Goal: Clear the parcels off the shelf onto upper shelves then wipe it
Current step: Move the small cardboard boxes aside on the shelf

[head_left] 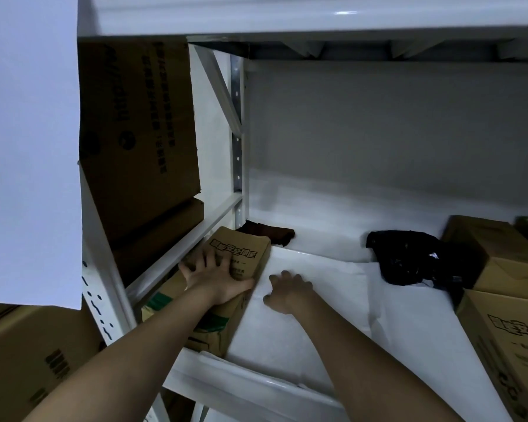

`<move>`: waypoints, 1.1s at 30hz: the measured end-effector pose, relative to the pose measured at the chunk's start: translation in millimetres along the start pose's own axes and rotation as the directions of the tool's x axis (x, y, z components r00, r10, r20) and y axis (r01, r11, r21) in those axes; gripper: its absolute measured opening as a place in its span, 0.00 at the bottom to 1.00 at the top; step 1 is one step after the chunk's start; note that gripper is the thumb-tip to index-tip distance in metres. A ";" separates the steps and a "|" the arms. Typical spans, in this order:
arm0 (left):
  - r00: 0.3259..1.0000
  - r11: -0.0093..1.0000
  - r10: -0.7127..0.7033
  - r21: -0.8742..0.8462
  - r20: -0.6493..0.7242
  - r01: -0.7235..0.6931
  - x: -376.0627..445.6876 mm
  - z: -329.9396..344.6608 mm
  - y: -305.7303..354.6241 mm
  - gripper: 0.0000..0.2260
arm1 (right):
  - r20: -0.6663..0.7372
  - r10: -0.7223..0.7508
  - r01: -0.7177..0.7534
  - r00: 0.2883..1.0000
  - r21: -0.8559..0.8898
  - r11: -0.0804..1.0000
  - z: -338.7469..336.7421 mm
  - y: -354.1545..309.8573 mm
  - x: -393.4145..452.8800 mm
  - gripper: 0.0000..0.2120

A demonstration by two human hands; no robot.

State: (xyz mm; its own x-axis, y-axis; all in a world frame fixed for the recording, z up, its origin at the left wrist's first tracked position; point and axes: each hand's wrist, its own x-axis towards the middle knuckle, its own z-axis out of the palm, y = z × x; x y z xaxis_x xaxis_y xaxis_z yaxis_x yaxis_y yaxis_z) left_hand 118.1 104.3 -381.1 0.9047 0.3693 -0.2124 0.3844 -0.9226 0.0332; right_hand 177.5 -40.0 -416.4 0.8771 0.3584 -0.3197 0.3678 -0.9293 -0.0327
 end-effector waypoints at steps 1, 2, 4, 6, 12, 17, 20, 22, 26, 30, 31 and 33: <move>1.000 1.000 0.018 0.010 0.000 -0.018 -1.7 0.2 3.0 0.39 | -0.006 -0.004 0.004 1.000 -0.001 1.000 0.5 0.0 -0.3 0.26; 0.999 0.999 0.041 0.013 0.000 -0.041 -3.2 0.5 7.1 0.37 | -0.010 -0.005 0.005 1.000 -0.003 1.000 0.8 0.4 -0.8 0.26; 0.997 0.997 0.082 0.008 0.003 -0.082 -5.1 2.0 13.1 0.32 | -0.011 -0.003 0.003 1.000 -0.005 1.000 0.8 0.9 -1.3 0.26; 0.995 0.995 0.098 0.019 -0.004 -0.098 -5.0 3.5 14.5 0.31 | -0.009 -0.006 0.006 1.000 -0.007 1.000 1.4 0.9 -1.5 0.26; 0.996 0.991 0.080 0.106 -0.027 -0.077 -3.0 4.5 15.6 0.30 | -0.033 -0.018 0.018 0.999 0.002 1.000 4.3 1.4 -1.3 0.26; 0.995 0.995 0.100 0.018 0.031 -0.100 -0.5 1.2 11.7 0.31 | -0.013 -0.021 0.022 1.000 0.047 0.999 3.6 3.9 -3.2 0.27; 0.991 0.983 0.128 -0.124 -0.040 -0.132 1.7 -8.8 11.4 0.29 | -0.062 -0.012 0.019 0.998 0.113 0.993 -4.9 5.5 -8.8 0.26; 0.967 0.964 0.198 -0.147 -0.159 -0.221 -0.9 -18.9 14.0 0.25 | -0.182 -0.008 0.031 0.983 0.119 0.992 -13.1 8.0 -15.3 0.23; 0.910 0.905 0.323 -0.197 -0.260 -0.377 -8.2 -36.7 29.9 0.15 | -0.331 0.022 0.038 0.943 0.173 0.984 -26.8 15.7 -28.2 0.17; 0.904 0.866 0.346 -0.286 -0.252 -0.411 -5.0 -38.7 59.4 0.12 | -0.396 0.120 -0.047 0.911 0.189 0.981 -35.8 31.7 -47.1 0.13; 0.901 0.866 0.348 -0.279 -0.258 -0.415 -5.4 -37.0 65.1 0.12 | -0.397 0.136 -0.066 0.908 0.187 0.980 -37.0 35.9 -50.6 0.13; 0.885 0.853 0.396 -0.260 -0.245 -0.453 -9.2 -33.8 84.3 0.14 | -0.396 0.198 -0.127 0.897 0.199 0.972 -37.2 54.4 -63.1 0.13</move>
State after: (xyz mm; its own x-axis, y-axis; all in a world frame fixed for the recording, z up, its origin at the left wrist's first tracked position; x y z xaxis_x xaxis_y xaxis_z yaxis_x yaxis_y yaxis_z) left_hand 148.4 26.9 -343.3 0.9979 -0.0107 0.0639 -0.0342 -0.9251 0.3782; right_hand 153.7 -109.8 -362.8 0.9816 0.1727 0.0819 0.1850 -0.9663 -0.1792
